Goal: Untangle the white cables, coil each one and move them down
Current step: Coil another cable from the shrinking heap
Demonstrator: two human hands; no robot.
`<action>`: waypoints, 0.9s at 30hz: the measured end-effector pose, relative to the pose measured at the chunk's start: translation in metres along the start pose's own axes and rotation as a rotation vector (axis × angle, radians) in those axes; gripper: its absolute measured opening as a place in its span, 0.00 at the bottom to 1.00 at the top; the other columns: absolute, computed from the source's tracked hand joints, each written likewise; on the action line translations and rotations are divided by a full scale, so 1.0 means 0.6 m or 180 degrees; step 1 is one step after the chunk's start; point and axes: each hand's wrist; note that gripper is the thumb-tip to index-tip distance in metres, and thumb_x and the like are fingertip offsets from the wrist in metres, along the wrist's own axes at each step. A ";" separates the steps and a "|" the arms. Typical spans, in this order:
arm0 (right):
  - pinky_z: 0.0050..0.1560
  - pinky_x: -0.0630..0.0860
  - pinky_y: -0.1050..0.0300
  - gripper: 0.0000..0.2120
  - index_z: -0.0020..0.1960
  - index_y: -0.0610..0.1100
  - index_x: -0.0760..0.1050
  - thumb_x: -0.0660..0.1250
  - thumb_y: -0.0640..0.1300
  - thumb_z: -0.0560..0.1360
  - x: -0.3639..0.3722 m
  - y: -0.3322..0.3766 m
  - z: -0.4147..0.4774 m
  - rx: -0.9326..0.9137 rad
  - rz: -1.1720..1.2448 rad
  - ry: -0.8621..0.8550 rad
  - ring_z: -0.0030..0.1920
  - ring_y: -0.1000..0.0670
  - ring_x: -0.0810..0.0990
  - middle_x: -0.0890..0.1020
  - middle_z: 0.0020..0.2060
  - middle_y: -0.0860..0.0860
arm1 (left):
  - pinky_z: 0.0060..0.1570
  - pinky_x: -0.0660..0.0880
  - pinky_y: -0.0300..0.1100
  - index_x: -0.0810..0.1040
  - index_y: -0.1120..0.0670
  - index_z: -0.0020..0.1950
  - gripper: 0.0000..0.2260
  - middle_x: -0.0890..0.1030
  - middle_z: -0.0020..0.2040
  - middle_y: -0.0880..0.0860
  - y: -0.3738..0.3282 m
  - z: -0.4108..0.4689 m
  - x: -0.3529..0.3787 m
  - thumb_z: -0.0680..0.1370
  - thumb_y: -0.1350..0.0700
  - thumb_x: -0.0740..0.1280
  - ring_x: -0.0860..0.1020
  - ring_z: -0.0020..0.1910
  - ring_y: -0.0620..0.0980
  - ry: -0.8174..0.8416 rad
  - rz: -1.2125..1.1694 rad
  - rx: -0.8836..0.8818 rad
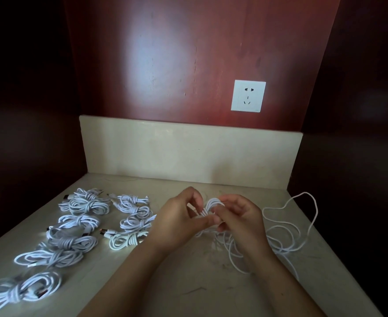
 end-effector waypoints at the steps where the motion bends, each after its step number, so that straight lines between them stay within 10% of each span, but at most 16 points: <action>1: 0.26 0.74 0.61 0.08 0.44 0.40 0.78 0.68 0.28 0.73 0.001 0.000 0.000 0.0012 -0.0014 -0.0009 0.28 0.52 0.79 0.84 0.33 0.47 | 0.32 0.75 0.46 0.74 0.43 0.44 0.17 0.80 0.37 0.46 0.001 0.000 0.000 0.63 0.43 0.79 0.79 0.31 0.49 0.0050 0.0021 -0.0024; 27: 0.30 0.73 0.54 0.07 0.48 0.48 0.79 0.67 0.37 0.78 0.003 -0.028 0.001 -0.0502 -0.0578 -0.0071 0.33 0.52 0.80 0.84 0.41 0.49 | 0.51 0.75 0.47 0.72 0.49 0.56 0.08 0.80 0.47 0.47 0.014 -0.007 0.013 0.81 0.46 0.62 0.78 0.47 0.45 0.0414 0.0773 0.0168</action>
Point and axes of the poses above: each hand's wrist, its own z-axis towards the middle knuckle, its own x-axis out of the palm, y = z × x
